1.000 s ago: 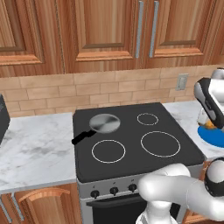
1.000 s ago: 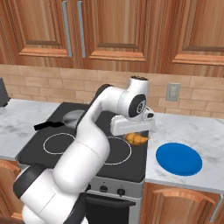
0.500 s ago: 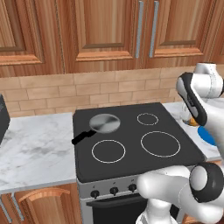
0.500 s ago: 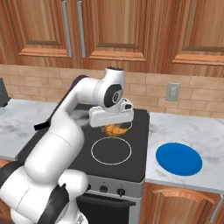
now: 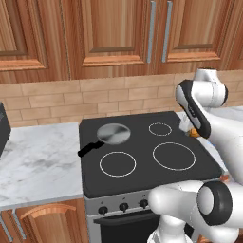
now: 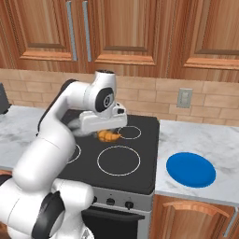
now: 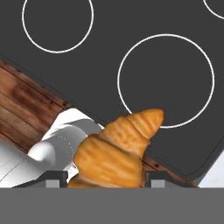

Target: Pick the croissant and place it on the pan. Then turn on the stove to warm the croissant.

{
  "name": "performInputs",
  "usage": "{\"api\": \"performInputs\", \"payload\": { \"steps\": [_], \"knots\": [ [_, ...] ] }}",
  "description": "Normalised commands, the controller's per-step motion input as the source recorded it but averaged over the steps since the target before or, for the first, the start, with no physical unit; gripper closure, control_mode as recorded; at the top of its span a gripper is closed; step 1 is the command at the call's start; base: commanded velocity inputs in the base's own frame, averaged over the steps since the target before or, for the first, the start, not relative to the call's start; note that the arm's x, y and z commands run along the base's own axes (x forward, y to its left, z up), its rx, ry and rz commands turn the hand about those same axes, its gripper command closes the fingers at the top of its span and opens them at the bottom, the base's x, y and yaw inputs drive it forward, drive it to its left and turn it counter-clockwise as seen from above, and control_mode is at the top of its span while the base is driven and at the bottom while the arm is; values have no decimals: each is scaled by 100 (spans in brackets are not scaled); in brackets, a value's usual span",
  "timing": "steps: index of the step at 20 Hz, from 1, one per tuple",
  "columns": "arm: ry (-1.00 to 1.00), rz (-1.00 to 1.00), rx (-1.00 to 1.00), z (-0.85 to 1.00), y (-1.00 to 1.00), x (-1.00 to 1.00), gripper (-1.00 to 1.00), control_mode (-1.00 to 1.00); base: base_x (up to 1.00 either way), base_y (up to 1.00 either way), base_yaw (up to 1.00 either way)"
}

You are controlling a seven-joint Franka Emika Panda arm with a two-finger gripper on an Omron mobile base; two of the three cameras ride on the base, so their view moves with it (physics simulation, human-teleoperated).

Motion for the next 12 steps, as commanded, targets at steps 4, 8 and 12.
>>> {"api": "performInputs", "payload": {
  "steps": [4, 8, 12],
  "knots": [
    [0, 0, 1, 0, 49, 18, 100, -100, 0, 0, 0],
    [0, 0, 8, 0, 44, 29, 100, -100, 0, 0, 0],
    [0, 0, 10, 0, 34, 39, 100, -100, 0, 0, 0]
  ]
}}
